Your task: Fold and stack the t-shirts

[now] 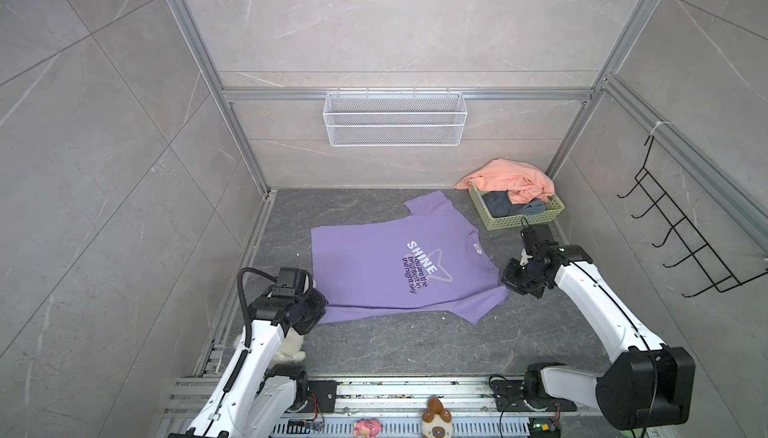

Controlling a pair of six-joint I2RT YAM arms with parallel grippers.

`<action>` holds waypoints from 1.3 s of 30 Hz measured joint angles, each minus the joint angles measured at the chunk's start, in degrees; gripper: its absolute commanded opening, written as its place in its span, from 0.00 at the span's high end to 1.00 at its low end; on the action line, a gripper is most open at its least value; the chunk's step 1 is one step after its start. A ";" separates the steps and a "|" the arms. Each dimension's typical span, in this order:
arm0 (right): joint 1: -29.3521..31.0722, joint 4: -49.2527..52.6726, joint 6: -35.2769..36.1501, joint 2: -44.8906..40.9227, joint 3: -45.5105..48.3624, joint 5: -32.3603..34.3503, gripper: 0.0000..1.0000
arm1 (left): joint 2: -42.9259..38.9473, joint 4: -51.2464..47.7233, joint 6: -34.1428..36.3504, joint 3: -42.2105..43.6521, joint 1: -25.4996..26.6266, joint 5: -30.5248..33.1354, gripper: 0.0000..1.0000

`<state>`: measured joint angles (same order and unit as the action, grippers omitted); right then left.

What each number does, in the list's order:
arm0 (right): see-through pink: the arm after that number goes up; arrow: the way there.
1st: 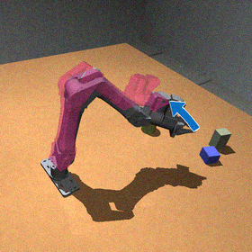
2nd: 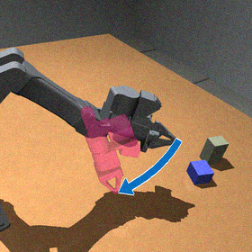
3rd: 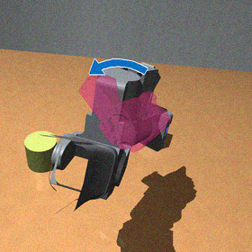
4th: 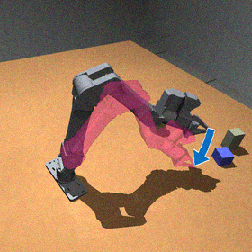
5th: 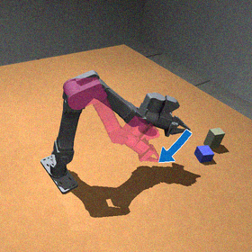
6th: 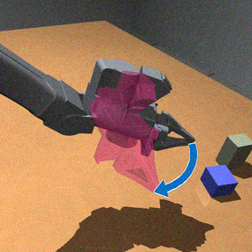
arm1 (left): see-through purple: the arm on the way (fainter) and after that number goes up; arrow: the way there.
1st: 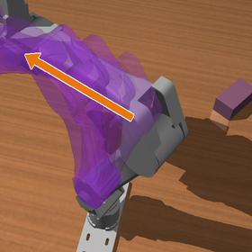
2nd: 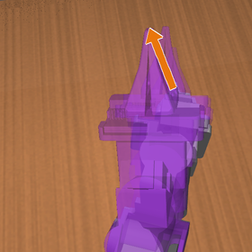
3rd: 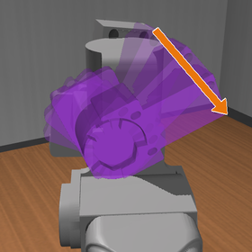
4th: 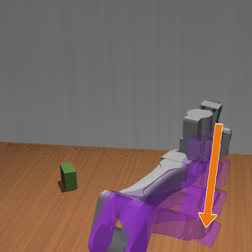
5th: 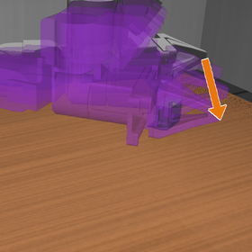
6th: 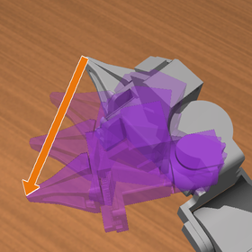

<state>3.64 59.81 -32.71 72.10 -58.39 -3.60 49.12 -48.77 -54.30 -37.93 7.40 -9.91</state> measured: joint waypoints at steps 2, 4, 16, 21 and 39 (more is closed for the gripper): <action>0.00 3.23 0.39 0.26 -0.61 1.95 0.61 | 0.94 -1.64 0.44 -1.70 0.00 -0.28 0.81; 0.00 4.94 0.52 1.03 -1.66 3.91 0.59 | 2.93 -2.25 0.83 -2.75 0.00 -0.37 0.74; 0.04 -2.01 -0.66 1.25 -5.51 -2.89 0.64 | 7.61 -3.23 3.21 -10.62 0.00 0.68 0.55; 2.12 -7.76 -3.72 1.25 0.20 -9.70 0.67 | 11.82 1.36 3.41 -10.91 0.07 -1.25 0.55; 16.52 -17.81 -10.01 -0.57 21.35 -15.69 0.70 | 31.63 14.71 3.61 -11.58 4.42 -3.93 0.55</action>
<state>20.16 42.00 -42.72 71.53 -37.04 -19.29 80.75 -34.06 -50.70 -49.52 11.81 -13.85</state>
